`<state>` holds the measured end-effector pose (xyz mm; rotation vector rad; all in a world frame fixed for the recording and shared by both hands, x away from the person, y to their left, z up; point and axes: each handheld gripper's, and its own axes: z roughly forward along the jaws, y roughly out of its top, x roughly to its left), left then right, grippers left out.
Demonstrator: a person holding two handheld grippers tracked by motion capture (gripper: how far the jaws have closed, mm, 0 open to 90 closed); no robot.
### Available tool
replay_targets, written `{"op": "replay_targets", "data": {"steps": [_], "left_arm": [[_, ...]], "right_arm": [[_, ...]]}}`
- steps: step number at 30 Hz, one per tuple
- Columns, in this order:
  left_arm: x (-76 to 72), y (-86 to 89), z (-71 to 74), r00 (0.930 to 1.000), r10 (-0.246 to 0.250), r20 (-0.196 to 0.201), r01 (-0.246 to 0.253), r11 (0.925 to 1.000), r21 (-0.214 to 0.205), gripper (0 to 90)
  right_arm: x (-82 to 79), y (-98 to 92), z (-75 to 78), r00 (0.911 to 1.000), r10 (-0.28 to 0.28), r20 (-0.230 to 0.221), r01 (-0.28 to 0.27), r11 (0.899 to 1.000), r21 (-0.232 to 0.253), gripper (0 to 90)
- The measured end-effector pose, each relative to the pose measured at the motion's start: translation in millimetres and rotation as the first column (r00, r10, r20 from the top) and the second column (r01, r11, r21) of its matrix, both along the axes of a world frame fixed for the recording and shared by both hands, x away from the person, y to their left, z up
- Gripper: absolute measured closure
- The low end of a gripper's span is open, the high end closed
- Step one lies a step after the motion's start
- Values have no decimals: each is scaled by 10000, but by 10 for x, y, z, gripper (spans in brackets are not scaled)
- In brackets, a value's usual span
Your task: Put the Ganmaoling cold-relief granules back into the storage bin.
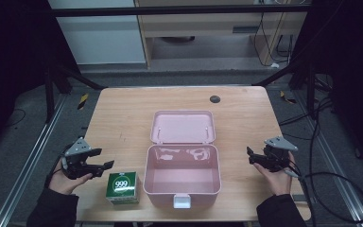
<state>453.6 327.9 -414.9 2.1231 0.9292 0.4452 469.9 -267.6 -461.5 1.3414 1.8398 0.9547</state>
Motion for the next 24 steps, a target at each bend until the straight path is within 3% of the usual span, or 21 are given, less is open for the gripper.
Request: {"op": "replay_targets", "data": {"steps": [6,11,13,14,23,24], "left_arm": [[-6,-17,151,9971,-763,-3,763,9971,-8,242],[-19,-34,247,9897,-1427,-111,1429,9896,170,231],[-31,-57,279,9822,-1870,-185,1876,9815,385,225],[-31,-57,279,9822,-1870,-185,1876,9815,385,225],[-82,-146,311,9517,-3002,-639,3053,9477,936,209],[-88,-160,305,9454,-3174,-741,3239,9401,1065,203]], "right_arm": [[-2,-3,0,10000,17,-5,-17,9999,-104,123],[-15,-18,-14,10000,29,-74,-31,9995,-318,115],[-11,-25,-16,10000,-9,-92,7,9996,-273,113],[-11,-25,-16,10000,-9,-92,7,9996,-273,113],[1,-19,-36,9997,112,-230,-122,9990,-438,95],[2,-22,-39,9996,112,-240,-122,9990,-439,90]]}}
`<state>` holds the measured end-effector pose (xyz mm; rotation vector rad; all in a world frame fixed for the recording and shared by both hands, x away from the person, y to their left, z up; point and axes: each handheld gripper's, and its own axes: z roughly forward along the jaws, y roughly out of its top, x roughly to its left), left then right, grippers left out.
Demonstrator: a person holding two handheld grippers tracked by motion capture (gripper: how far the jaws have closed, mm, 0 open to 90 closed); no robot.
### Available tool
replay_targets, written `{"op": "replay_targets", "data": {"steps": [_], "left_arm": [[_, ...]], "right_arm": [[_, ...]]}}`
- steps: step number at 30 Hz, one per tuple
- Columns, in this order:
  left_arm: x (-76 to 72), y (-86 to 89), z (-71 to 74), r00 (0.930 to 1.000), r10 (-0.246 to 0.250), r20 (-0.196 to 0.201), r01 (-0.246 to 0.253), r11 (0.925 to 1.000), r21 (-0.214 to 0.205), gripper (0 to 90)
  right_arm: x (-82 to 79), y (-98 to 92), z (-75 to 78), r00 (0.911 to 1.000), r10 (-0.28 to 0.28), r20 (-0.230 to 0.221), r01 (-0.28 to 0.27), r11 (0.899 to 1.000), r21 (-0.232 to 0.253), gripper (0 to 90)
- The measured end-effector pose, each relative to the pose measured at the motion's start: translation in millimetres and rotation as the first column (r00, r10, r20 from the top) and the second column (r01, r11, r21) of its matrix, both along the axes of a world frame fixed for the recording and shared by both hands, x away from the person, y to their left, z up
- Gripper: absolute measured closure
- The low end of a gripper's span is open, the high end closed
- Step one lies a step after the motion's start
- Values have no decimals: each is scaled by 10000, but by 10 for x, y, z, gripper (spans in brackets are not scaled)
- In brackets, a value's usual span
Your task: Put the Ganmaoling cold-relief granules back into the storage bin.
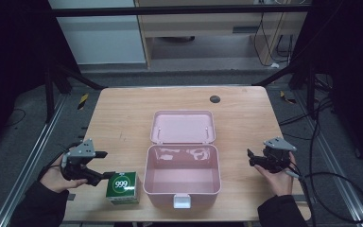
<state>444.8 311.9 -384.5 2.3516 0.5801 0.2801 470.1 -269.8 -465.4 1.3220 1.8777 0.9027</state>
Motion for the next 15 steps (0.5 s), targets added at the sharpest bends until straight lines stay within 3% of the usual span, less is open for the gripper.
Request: {"op": "replay_targets", "data": {"steps": [6,15], "left_arm": [[-39,-44,-14,9981,-606,-120,611,9974,377,179],[-83,-117,-10,9910,-1325,-183,1335,9875,841,148]], "right_arm": [[3,2,-6,10000,14,-70,-14,10000,7,83],[12,11,-26,9995,131,-284,-134,9999,-92,82]]}}
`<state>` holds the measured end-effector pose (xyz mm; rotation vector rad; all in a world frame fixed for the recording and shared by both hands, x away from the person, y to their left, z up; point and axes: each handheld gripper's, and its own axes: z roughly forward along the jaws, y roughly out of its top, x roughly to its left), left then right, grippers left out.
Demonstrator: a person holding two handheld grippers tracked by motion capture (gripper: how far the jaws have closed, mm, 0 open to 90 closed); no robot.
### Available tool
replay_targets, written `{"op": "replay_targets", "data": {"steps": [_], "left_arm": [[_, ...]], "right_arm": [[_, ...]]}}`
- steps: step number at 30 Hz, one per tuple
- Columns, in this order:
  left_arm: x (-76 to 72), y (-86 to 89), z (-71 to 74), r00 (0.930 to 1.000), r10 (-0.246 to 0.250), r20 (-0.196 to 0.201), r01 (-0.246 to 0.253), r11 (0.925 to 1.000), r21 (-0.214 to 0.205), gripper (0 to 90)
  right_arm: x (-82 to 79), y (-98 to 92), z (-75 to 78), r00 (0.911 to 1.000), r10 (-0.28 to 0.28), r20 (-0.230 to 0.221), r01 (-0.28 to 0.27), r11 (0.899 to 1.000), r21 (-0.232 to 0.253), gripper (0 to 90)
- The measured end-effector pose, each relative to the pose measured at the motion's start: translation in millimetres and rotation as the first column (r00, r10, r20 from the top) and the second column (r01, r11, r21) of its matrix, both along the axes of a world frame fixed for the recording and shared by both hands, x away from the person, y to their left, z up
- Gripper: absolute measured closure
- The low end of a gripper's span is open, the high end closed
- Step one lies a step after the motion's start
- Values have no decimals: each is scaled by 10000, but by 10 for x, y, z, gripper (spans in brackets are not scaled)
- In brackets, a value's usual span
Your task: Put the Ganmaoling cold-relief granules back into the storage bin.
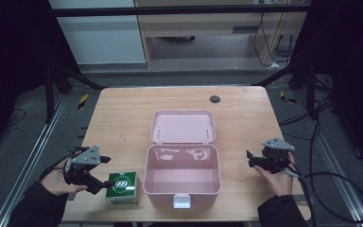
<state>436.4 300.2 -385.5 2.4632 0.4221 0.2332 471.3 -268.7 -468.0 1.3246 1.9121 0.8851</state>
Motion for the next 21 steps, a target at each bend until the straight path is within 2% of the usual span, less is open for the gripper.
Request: {"op": "replay_targets", "data": {"steps": [9,21], "left_arm": [[-49,-92,-21,9975,-706,-41,706,9970,307,121],[-81,-194,-78,9904,-1357,-250,1375,9857,975,110]], "right_arm": [[3,-9,-4,10000,-65,-45,64,9999,-77,72],[11,-6,-18,9997,-92,-210,90,9999,-96,61]]}}
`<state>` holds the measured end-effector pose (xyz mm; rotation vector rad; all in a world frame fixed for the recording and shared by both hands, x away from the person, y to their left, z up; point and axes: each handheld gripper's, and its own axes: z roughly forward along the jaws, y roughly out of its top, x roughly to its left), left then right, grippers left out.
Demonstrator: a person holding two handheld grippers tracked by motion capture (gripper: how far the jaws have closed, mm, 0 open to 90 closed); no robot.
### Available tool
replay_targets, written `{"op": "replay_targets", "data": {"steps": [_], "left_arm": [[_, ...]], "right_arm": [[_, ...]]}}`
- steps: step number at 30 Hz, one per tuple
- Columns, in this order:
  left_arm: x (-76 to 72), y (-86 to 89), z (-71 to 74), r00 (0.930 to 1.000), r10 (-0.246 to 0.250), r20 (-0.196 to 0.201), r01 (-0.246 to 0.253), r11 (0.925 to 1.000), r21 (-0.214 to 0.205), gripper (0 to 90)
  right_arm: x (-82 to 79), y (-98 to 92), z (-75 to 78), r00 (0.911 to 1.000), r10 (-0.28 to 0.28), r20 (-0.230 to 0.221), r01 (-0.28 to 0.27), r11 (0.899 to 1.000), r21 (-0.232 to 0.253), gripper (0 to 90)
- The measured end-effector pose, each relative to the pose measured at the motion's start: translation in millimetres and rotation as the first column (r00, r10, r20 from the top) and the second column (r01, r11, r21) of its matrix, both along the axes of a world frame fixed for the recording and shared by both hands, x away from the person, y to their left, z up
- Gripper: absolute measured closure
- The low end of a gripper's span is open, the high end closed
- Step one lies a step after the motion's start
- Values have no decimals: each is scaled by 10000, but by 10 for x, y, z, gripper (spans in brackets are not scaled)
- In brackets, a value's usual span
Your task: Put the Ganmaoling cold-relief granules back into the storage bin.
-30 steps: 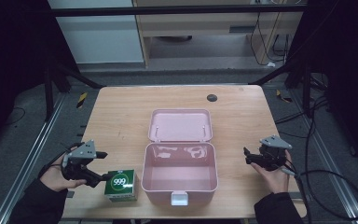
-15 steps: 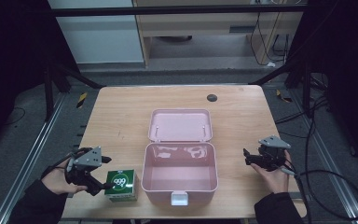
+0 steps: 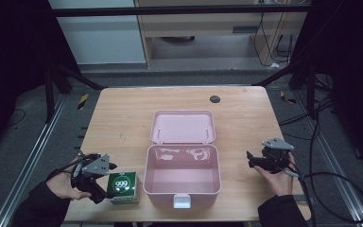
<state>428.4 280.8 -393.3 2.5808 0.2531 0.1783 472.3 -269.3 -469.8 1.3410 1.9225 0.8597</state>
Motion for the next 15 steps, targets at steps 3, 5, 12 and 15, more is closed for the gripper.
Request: {"op": "replay_targets", "data": {"steps": [3,5,12,15], "left_arm": [[-3,-28,-16,9999,-98,-76,99,9999,89,103],[3,-54,-24,9996,-256,-125,259,9993,257,98],[37,-130,-49,9987,-474,-186,485,9965,676,83],[51,-148,-76,9985,-499,-225,516,9954,802,77]], "right_arm": [[4,2,-6,10000,8,-46,-8,10000,12,58],[6,3,-12,10000,7,-89,-7,10000,-23,55],[13,8,-22,9997,16,-227,-17,10000,-18,47],[14,8,-21,9996,23,-264,-22,10000,12,45]]}}
